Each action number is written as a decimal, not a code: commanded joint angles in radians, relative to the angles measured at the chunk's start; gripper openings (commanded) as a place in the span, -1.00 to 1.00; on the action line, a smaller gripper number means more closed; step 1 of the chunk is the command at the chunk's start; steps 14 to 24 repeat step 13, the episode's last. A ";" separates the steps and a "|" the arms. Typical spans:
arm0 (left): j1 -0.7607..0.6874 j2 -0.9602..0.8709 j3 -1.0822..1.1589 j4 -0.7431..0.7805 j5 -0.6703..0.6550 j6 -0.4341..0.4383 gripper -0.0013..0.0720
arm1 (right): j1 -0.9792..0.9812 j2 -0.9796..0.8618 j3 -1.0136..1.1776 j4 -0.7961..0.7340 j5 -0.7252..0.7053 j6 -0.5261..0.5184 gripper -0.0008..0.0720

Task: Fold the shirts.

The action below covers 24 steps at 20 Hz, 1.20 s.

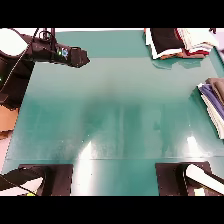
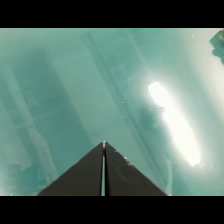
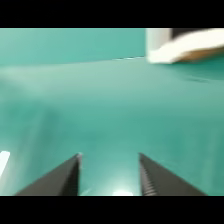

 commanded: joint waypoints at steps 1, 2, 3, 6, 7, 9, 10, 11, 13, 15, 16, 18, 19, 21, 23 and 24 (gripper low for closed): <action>0.000 0.000 0.000 0.000 0.004 -0.001 -0.89 | 0.285 0.001 0.001 0.017 -0.061 0.001 -0.27; 0.000 0.000 0.000 0.000 0.003 -0.001 -0.89 | 0.345 0.001 0.001 0.017 -0.083 0.000 -0.70; 0.000 0.000 0.000 0.000 0.003 -0.001 -0.89 | 0.396 0.001 0.001 0.017 -0.102 -0.002 -0.94; 0.000 0.000 0.000 0.000 0.004 -0.001 -0.89 | 0.486 0.001 0.001 0.017 -0.133 -0.005 -0.94; 0.000 0.000 0.000 0.000 0.003 -0.001 -0.89 | 0.502 0.001 0.001 0.017 -0.135 -0.005 -0.94; 0.000 0.000 0.000 0.000 0.003 -0.001 -0.89 | 0.512 0.001 0.001 0.018 -0.133 -0.005 -0.94; 0.000 0.000 0.000 0.000 0.003 -0.001 -0.89 | 0.512 0.001 0.001 0.018 -0.128 -0.005 -0.94; 0.000 0.000 0.000 0.000 0.003 -0.001 -0.89 | 0.510 0.001 0.001 0.018 -0.122 -0.005 -0.94; 0.000 0.000 0.000 0.000 0.003 0.000 -0.89 | 0.509 0.001 0.001 0.018 -0.117 -0.005 -0.94; 0.000 0.000 0.000 0.000 0.003 0.000 -0.89 | 0.509 0.001 0.001 0.018 -0.117 -0.005 -0.94; 0.000 0.000 0.000 0.000 0.003 0.000 -0.89 | 0.509 0.001 0.001 0.018 -0.117 -0.005 -0.94; 0.000 0.000 0.000 0.000 0.003 0.000 -0.89 | 0.509 0.001 0.001 0.018 -0.117 -0.005 -0.94; 0.000 0.000 0.000 0.000 0.003 0.000 -0.89 | 0.509 0.001 0.001 0.018 -0.117 -0.005 -0.94; 0.000 0.000 0.000 0.000 0.003 0.000 -0.89 | 0.509 0.001 0.001 0.018 -0.117 -0.005 -0.94; 0.000 0.000 0.000 0.000 0.003 0.000 -0.89 | 0.509 0.001 0.001 0.018 -0.117 -0.005 -0.94; 0.000 0.000 0.000 0.000 0.003 0.000 -0.89 | 0.509 0.001 0.001 0.018 -0.117 -0.005 -0.94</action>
